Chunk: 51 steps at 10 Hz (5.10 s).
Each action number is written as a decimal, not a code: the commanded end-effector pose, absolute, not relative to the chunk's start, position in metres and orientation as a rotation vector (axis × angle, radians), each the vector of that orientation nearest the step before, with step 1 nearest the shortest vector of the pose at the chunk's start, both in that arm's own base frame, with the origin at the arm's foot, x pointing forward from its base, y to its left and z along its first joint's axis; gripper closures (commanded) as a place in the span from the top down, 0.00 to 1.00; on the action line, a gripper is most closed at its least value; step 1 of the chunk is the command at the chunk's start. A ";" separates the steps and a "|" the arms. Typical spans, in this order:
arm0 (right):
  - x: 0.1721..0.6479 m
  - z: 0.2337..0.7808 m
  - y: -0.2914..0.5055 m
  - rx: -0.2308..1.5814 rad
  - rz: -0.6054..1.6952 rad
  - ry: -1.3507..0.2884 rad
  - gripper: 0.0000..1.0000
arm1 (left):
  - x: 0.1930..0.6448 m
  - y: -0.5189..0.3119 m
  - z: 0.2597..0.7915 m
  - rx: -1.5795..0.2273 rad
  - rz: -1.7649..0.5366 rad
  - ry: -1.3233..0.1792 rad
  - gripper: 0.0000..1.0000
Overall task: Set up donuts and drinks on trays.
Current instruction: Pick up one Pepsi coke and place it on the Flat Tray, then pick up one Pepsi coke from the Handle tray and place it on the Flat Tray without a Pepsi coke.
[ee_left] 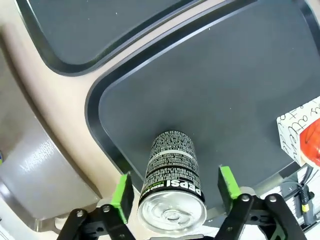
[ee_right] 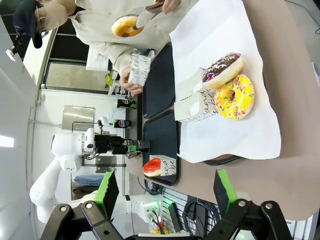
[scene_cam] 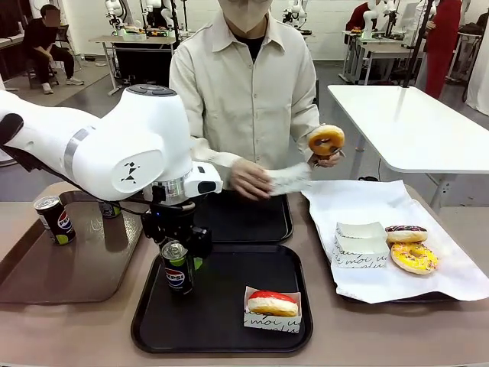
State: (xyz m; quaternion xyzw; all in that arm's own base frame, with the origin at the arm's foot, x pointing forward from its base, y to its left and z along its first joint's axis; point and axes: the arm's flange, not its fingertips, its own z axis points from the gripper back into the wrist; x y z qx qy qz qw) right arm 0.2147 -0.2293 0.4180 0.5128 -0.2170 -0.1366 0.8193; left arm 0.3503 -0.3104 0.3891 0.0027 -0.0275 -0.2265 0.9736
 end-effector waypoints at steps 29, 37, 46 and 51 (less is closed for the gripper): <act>0.214 0.417 -0.230 1.107 -0.278 -0.473 1.00 | 0.421 -0.014 0.483 0.036 0.013 -0.220 1.00; 0.214 0.417 -0.230 1.107 -0.278 -0.473 1.00 | 0.481 0.031 0.424 -0.016 0.141 -0.159 1.00; 0.214 0.417 -0.230 1.107 -0.278 -0.473 1.00 | 0.481 0.028 0.385 -0.009 0.129 -0.113 1.00; 0.214 0.417 -0.230 1.107 -0.278 -0.473 1.00 | 0.486 0.026 0.375 -0.045 0.149 -0.105 0.95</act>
